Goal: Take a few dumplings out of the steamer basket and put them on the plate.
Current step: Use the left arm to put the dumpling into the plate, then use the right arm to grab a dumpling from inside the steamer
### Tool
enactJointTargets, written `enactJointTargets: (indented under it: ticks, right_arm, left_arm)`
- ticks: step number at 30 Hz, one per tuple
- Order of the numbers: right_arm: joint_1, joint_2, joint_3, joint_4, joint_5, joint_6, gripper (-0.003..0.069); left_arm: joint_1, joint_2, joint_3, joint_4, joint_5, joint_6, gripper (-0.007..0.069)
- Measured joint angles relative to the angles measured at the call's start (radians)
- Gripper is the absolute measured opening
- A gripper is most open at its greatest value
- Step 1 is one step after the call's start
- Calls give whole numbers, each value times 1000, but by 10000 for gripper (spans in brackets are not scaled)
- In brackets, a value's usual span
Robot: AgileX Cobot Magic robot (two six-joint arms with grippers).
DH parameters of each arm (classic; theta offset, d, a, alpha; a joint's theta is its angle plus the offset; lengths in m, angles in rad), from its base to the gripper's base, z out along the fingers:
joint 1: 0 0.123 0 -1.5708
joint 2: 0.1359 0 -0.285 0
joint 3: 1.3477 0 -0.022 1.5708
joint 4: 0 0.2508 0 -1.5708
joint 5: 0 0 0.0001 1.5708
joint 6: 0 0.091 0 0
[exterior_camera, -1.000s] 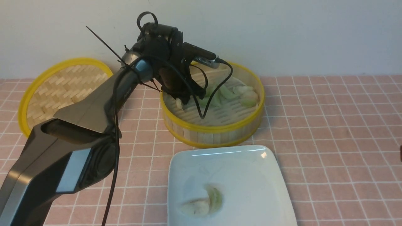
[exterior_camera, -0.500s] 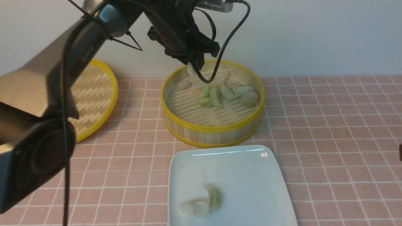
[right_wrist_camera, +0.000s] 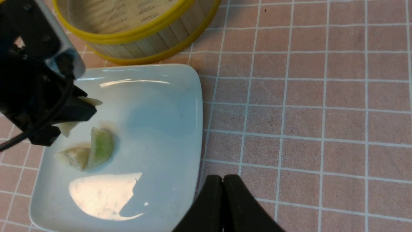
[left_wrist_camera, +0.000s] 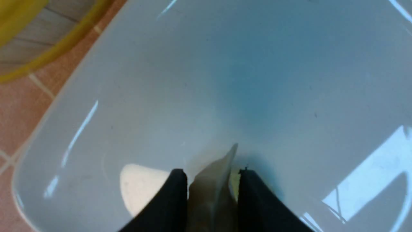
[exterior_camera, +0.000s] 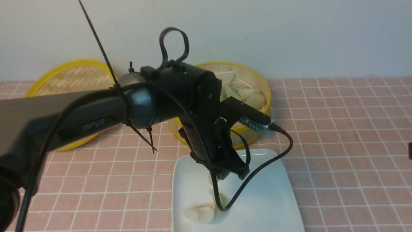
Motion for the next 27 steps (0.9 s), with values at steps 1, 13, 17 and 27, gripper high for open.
enactJointTargets:
  ticks: [1, 13, 17, 27]
  right_arm:
    - [0, 0, 0, 0, -5, 0, -10]
    - [2, 196, -154, 68, -38, -39, -10]
    - [45, 392, -299, 64, -32, -52, -10]
    - [243, 883, -736, -75, -37, -35, 13]
  left_arm:
    - [0, 12, 0, 3, -13, 1, 201]
    - [6, 2, -90, 45, 79, -28, 357]
    - [59, -113, -91, 81, 141, -82, 74]
    - [205, -602, 212, 107, 95, -144, -6]
